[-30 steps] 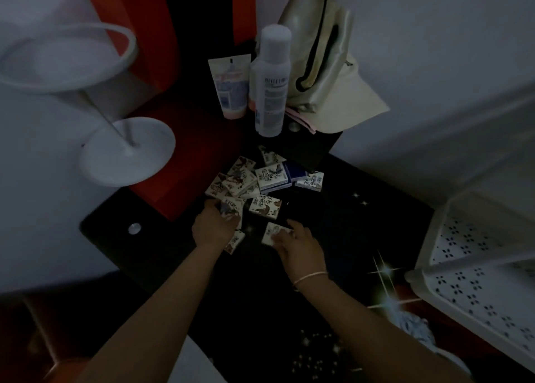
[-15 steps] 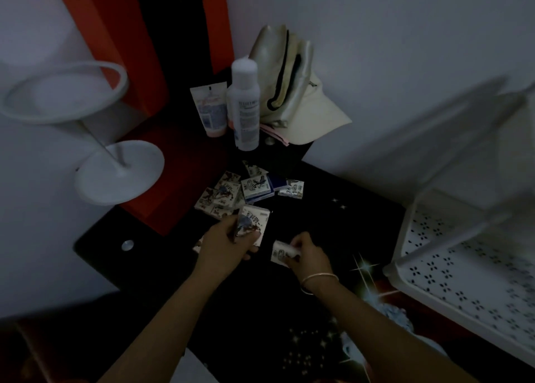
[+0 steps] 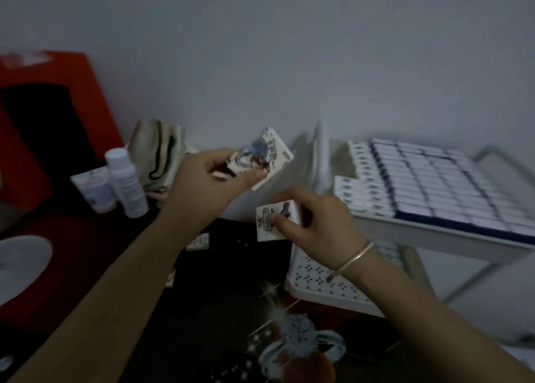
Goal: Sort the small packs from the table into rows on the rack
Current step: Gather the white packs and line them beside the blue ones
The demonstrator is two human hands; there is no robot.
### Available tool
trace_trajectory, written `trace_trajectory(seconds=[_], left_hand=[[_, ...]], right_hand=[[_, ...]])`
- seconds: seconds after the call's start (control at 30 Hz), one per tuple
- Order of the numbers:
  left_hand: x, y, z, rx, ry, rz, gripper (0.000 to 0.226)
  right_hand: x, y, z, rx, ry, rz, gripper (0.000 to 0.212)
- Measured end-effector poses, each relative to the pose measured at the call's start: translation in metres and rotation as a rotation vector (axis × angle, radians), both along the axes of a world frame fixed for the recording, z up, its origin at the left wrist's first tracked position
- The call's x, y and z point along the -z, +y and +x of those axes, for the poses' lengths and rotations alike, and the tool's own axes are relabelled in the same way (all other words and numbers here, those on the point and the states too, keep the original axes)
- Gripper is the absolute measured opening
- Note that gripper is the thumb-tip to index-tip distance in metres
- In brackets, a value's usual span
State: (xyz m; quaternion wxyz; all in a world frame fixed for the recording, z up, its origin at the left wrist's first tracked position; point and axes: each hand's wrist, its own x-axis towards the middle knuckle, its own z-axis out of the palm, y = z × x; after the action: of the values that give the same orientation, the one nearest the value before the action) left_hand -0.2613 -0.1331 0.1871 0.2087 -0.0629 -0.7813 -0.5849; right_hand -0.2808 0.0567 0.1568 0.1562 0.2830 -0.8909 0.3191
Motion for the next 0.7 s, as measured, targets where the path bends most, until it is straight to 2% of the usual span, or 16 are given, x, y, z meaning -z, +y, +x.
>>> trace_trajectory(seconds=[0.1,0.17,0.33,0.43,0.5,0.6,0.7], left_hand=[[-0.035,0.03,-0.021,0.001,0.06,0.0,0.042],[-0.054,0.052,-0.036,0.016,0.072,-0.054,0.053],[-0.073,0.106,-0.075,0.064,-0.003,-0.337,0.043],[-0.069,0.131,-0.108,0.12,-0.157,-0.421,0.032],[-0.064,0.144,-0.127,0.067,-0.218,-0.605,0.034],[-0.055,0.165,-0.142,-0.123,-0.234,-0.904,0.043],[-0.04,0.182,-0.149,-0.217,-0.204,-1.06,0.038]], right_hand=[[-0.033,0.041,0.005,0.083,0.028,-0.025,0.025],[-0.048,0.07,0.002,0.155,0.02,-0.068,0.028],[-0.062,0.123,-0.024,0.258,-0.12,-0.21,0.027],[-0.061,0.145,-0.043,0.306,-0.187,-0.217,0.024],[-0.059,0.152,-0.055,0.343,-0.216,-0.2,0.028],[-0.055,0.159,-0.076,0.385,-0.248,-0.243,0.036],[-0.048,0.161,-0.098,0.365,-0.265,-0.327,0.034]])
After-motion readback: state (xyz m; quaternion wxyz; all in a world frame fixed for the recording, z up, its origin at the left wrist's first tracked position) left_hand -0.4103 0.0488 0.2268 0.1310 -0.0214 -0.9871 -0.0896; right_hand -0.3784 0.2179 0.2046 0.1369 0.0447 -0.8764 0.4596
